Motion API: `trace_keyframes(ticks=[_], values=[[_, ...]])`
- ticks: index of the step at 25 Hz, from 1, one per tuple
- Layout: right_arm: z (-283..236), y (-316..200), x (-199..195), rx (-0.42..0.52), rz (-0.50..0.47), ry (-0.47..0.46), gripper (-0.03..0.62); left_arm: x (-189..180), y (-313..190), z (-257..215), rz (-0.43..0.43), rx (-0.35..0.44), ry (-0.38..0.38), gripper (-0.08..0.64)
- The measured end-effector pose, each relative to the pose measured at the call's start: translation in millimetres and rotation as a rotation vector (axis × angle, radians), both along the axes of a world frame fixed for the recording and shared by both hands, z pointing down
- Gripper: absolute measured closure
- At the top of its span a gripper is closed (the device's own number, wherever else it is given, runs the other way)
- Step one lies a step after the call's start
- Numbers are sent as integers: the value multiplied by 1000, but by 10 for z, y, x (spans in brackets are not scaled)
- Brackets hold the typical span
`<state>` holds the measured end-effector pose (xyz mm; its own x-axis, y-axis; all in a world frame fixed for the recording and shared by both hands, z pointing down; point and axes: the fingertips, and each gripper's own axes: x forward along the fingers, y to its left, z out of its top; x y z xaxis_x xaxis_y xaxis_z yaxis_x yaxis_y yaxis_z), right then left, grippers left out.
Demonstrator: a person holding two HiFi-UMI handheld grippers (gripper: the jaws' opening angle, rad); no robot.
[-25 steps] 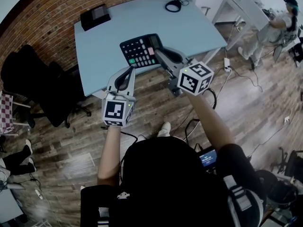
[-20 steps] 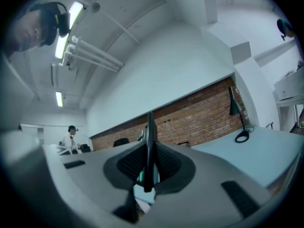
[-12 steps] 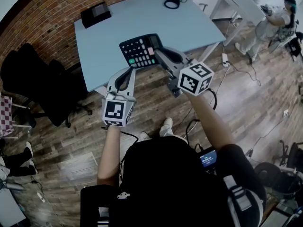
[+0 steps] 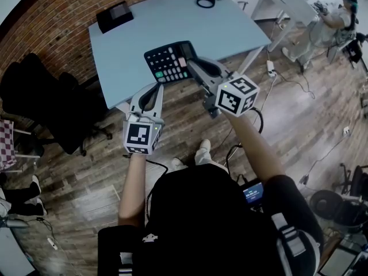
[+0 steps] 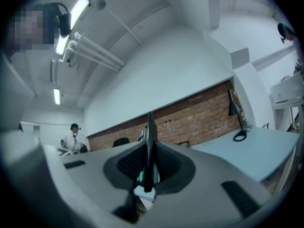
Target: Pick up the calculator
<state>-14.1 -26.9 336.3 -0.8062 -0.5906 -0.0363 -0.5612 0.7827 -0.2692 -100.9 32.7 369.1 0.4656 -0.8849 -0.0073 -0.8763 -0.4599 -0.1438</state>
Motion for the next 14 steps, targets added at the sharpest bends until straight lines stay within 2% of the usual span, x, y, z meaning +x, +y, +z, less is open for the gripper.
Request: trace_keyframes(ticks=[14], values=[[-10, 169, -51, 12, 11, 11, 538, -170, 111, 3, -12, 4, 14, 551]])
